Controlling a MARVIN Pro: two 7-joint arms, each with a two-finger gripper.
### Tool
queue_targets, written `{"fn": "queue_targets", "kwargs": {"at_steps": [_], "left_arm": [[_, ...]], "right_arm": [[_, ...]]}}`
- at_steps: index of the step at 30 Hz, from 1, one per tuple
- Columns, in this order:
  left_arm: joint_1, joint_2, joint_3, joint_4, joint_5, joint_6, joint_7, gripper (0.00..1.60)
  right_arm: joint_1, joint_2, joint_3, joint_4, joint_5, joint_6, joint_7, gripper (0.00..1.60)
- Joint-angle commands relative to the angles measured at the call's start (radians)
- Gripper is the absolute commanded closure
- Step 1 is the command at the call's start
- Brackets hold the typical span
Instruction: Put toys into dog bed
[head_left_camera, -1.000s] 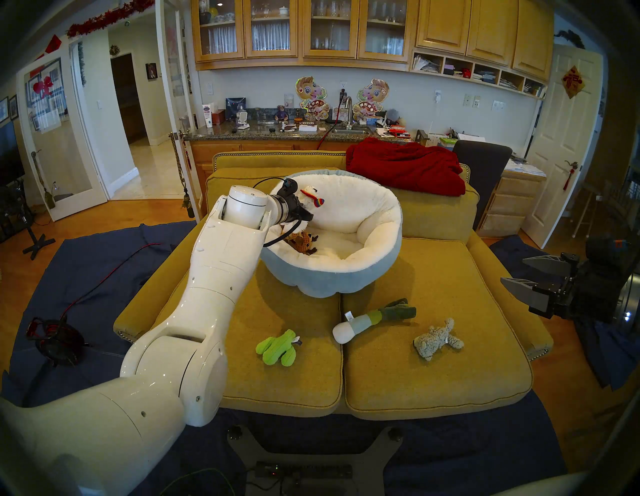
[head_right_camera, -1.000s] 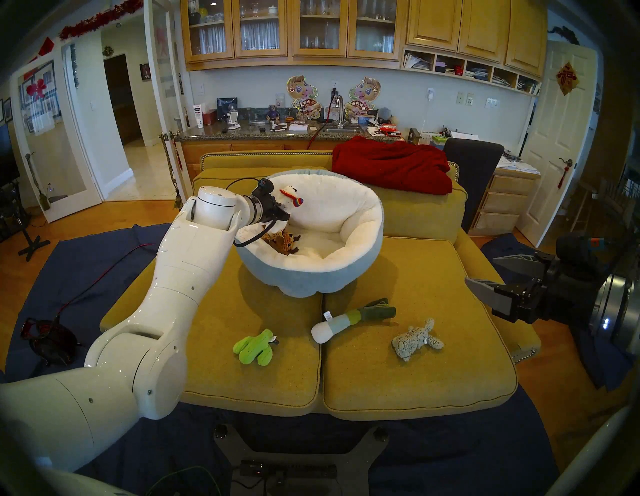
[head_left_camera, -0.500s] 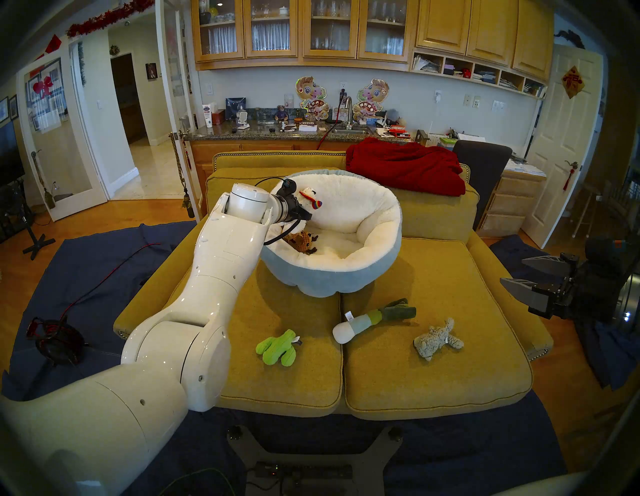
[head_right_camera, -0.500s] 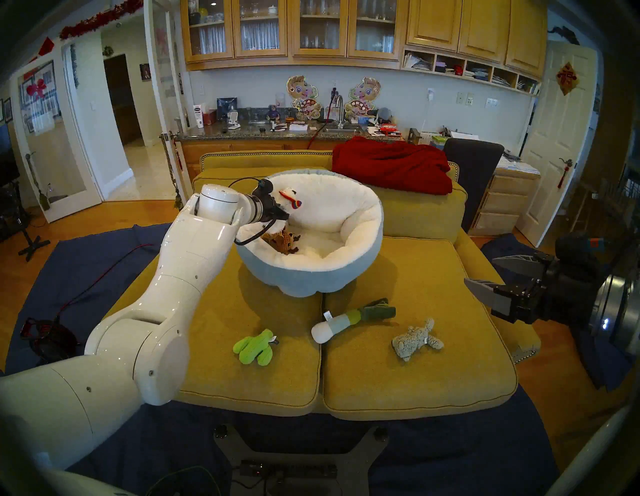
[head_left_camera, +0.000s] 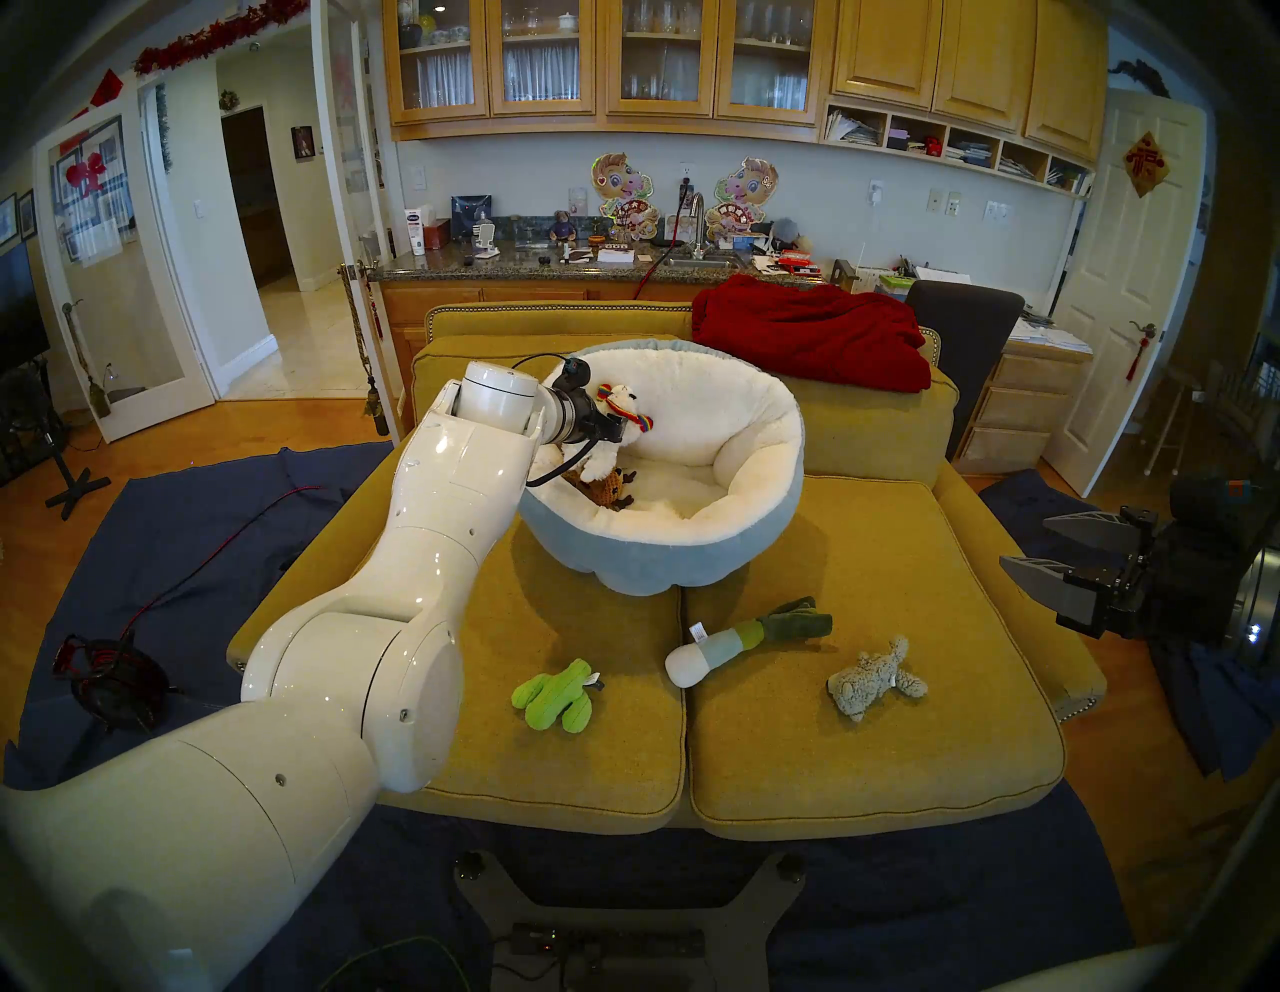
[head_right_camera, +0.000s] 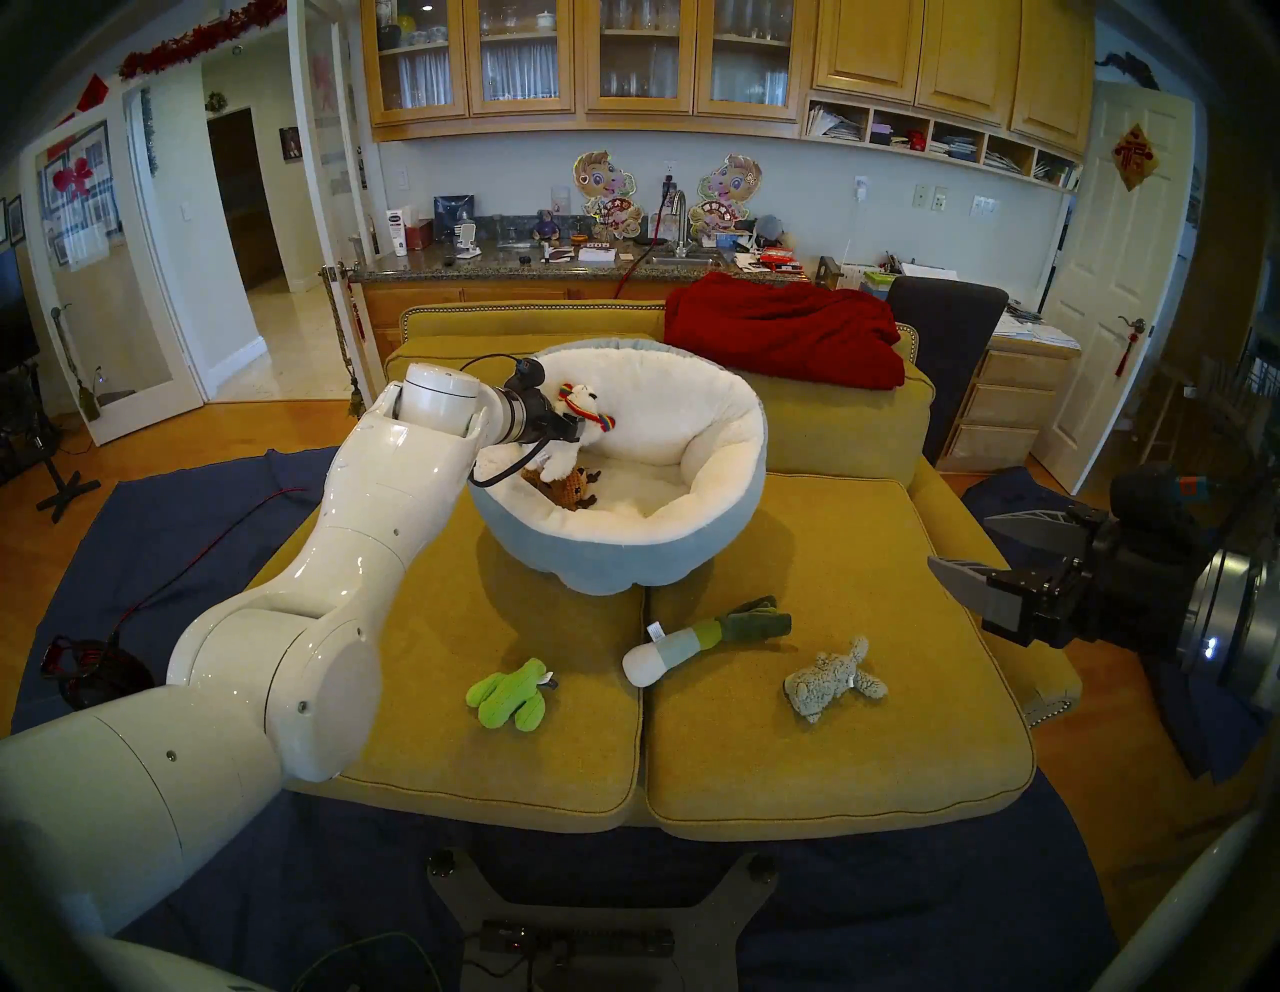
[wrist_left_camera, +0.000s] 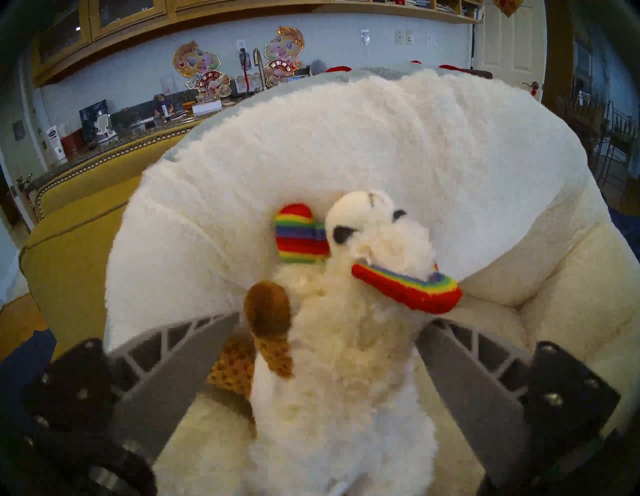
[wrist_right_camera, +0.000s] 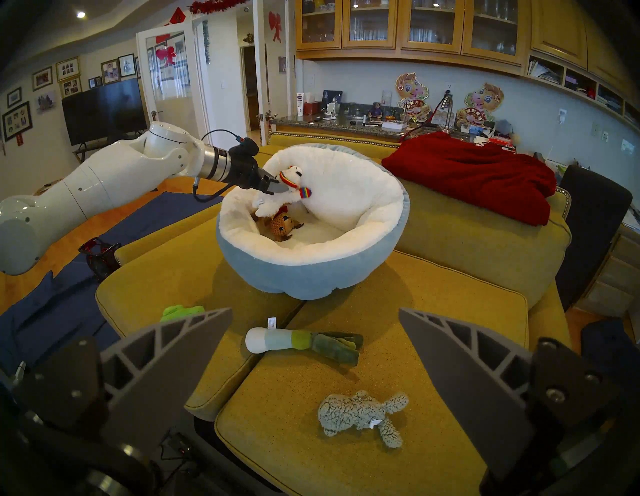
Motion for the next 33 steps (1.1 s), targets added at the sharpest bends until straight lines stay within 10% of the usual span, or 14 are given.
{"fn": "queue_targets", "kwargs": {"at_steps": [1,33], "left_arm": [[-0.111,-0.015,-0.016,-0.016,-0.019,-0.022,-0.016,0.0],[-0.172,0.111,-0.021,-0.099,-0.187,0.034,-0.468,0.0]], "right_arm": [[0.005,0.002,0.01,0.0,-0.001,-0.002,-0.002,0.0],[0.005,0.004,0.025,-0.001,-0.002,-0.001,-0.001,0.0]]}}
